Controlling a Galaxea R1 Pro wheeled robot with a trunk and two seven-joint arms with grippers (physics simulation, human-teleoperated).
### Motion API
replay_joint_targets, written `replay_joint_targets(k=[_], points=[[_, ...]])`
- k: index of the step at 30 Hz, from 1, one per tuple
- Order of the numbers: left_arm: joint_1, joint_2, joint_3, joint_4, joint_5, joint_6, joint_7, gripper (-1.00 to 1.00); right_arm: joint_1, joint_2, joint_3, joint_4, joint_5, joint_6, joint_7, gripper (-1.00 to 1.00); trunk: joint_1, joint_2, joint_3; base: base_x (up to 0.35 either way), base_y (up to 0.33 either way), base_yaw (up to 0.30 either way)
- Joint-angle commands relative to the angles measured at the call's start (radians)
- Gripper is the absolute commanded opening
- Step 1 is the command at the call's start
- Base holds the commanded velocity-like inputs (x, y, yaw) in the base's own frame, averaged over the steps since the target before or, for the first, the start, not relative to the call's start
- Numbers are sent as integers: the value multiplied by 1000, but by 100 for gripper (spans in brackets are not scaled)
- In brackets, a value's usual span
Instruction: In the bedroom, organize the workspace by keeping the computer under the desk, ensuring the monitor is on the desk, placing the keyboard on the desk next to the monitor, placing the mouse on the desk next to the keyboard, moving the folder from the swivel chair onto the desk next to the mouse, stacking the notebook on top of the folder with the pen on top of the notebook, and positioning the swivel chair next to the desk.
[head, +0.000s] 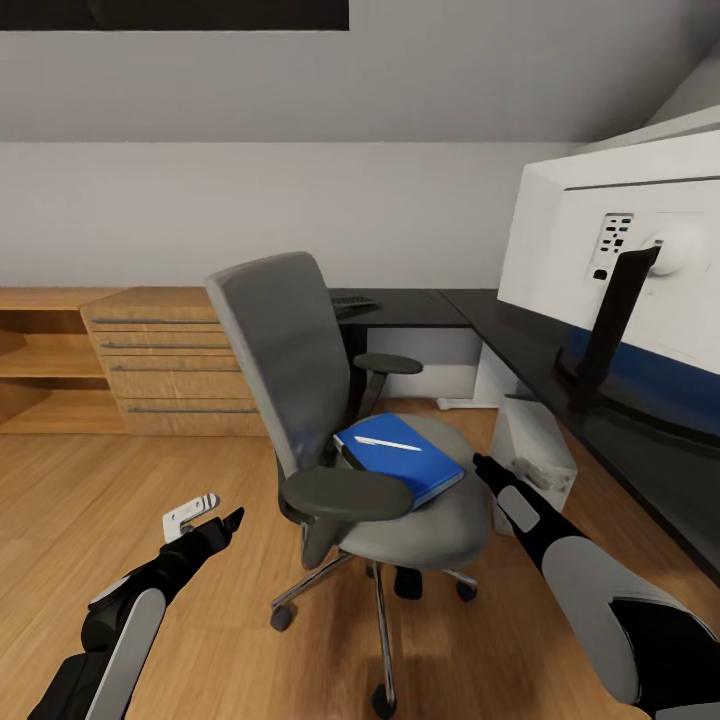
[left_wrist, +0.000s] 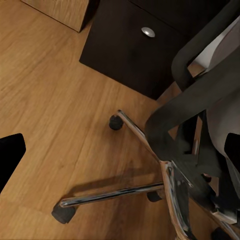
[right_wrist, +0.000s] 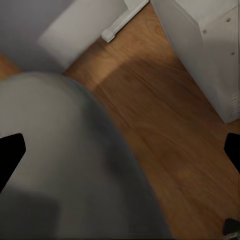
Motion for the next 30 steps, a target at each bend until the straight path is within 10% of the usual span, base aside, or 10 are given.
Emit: replay_joint_targets(k=[1, 30], points=[[0, 0, 0, -1, 10, 4, 8, 100, 0, 0, 1, 3, -11, -3, -2, 100, 0, 0, -1, 2, 0, 0], [-1, 1, 0, -1, 9, 4, 9, 100, 0, -21, 0, 26, -83, 28, -2, 100, 0, 0, -1, 0, 0, 0]])
